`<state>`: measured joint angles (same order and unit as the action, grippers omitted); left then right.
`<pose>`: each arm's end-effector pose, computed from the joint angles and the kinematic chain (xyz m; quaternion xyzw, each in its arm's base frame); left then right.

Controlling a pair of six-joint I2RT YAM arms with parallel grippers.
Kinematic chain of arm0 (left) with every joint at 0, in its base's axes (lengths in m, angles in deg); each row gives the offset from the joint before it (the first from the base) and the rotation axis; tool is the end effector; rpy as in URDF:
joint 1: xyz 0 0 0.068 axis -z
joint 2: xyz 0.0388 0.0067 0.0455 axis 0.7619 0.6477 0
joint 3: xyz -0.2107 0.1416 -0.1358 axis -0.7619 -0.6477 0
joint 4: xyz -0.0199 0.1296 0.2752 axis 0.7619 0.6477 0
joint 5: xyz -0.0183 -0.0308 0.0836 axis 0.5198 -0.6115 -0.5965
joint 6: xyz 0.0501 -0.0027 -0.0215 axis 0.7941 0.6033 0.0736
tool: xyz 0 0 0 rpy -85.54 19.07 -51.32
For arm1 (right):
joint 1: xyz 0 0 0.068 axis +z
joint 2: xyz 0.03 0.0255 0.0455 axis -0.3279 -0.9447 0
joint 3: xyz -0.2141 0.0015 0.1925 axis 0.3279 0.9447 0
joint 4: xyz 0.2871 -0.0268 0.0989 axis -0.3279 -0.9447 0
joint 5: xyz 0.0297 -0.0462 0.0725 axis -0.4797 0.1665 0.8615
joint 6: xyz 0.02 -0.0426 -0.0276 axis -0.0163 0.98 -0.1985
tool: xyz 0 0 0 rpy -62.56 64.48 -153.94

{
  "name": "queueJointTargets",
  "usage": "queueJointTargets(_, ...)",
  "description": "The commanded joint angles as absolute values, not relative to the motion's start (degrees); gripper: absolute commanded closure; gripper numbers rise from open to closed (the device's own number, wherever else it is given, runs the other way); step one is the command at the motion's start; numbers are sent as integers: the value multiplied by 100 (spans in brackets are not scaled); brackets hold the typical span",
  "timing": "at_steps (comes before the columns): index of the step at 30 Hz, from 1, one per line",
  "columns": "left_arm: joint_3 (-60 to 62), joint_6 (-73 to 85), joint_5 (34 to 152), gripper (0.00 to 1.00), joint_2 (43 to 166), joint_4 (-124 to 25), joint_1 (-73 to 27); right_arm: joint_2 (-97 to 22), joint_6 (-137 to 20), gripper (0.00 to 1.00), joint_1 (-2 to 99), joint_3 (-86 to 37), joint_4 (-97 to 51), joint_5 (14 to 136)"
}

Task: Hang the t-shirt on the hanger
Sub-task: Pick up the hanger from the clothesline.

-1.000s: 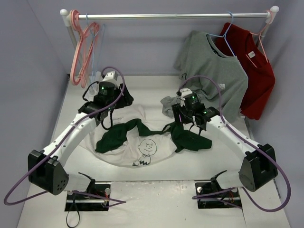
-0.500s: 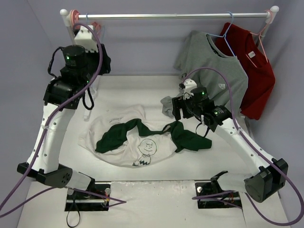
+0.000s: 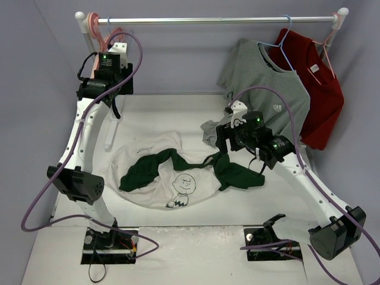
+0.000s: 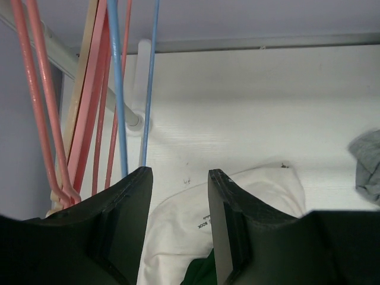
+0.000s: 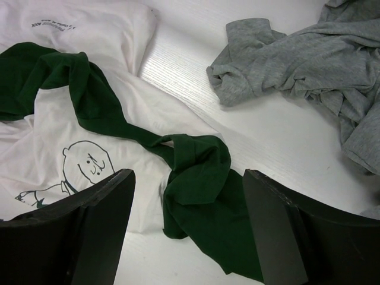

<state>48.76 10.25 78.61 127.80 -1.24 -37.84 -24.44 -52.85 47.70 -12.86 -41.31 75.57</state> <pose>0.4041 -0.0804 0.5061 0.0035 0.8400 -0.0456 0.5407 0.2707 0.1536 0.3714 -0.2349 0.7956 0.2035 0.5200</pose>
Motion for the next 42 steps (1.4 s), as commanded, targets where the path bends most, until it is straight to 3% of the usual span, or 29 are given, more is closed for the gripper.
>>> queueJointTargets(1,5239,1207,7912,58,12582,-256,-3891,-2224,-5249,25,4797,-1234,-3942,7718)
queueJointTargets(13,5353,1102,8395,58,12451,-362,-3917,-2145,-5398,25,4797,-1093,-3880,7823)
queueJointTargets(22,5590,1567,7631,58,12415,-336,-3918,-2215,-5390,25,4797,-1110,-3810,7929)
queueJointTargets(42,5336,1919,7393,58,12626,-608,-3961,-2277,-5267,24,4797,-1023,-3696,8123)
